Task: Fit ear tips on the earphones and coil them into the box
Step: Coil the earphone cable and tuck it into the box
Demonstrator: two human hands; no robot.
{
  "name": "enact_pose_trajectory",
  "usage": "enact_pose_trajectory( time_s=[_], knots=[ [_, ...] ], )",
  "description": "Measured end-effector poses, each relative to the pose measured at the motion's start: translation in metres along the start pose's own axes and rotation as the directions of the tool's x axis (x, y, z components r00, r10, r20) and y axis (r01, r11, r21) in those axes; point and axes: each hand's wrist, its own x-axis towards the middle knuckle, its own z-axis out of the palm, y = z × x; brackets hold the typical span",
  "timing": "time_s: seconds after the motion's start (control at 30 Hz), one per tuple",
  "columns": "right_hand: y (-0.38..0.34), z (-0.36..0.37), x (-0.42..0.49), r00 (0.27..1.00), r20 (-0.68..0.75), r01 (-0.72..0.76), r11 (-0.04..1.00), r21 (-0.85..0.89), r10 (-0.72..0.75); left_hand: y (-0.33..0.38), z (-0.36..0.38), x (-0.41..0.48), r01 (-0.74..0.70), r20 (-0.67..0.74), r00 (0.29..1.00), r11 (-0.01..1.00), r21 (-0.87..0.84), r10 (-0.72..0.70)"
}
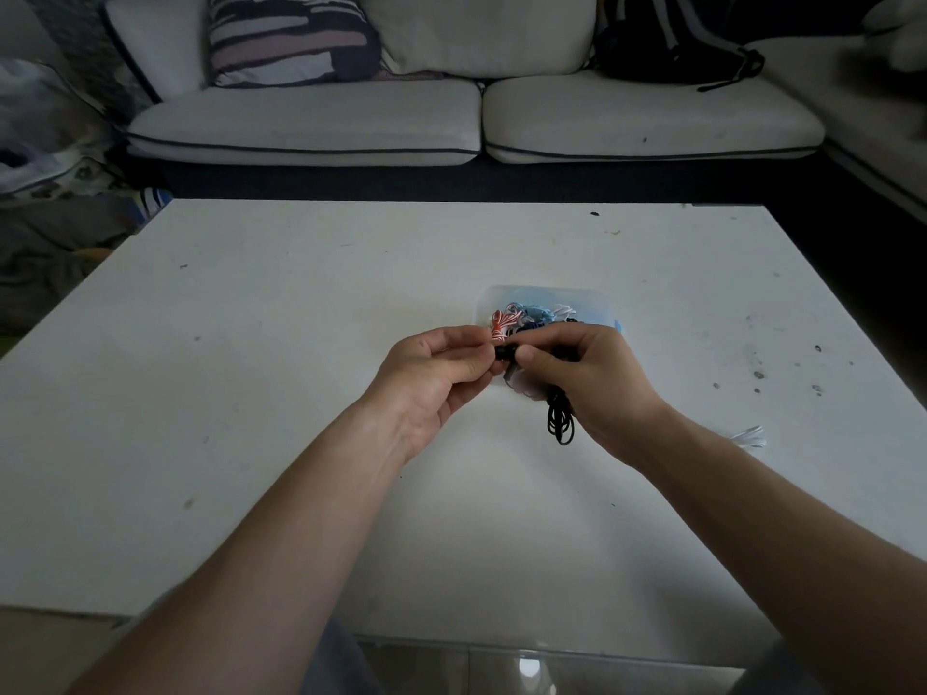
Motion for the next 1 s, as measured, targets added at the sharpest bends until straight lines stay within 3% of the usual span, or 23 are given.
enact_pose_trajectory(
  time_s=[0.37, 0.67, 1.0],
  knots=[
    [0.0000, -0.0062, 0.0042, 0.999, 0.038, 0.016, 1.000, -0.005, -0.016, -0.0004, -0.0007, 0.0008, 0.079, 0.040, 0.996, 0.993, -0.083, -0.076],
    [0.0031, -0.0003, 0.0012, 0.993, 0.052, -0.117, 0.982, 0.146, 0.110, -0.0047, -0.0004, 0.0048, -0.057, 0.035, 0.998, 0.997, 0.052, 0.055],
    [0.0030, -0.0039, 0.0031, 0.989, 0.031, -0.146, 0.983, 0.111, 0.144, -0.0069, 0.0028, 0.0045, -0.018, 0.038, 0.999, 0.999, 0.044, 0.017]
  ],
)
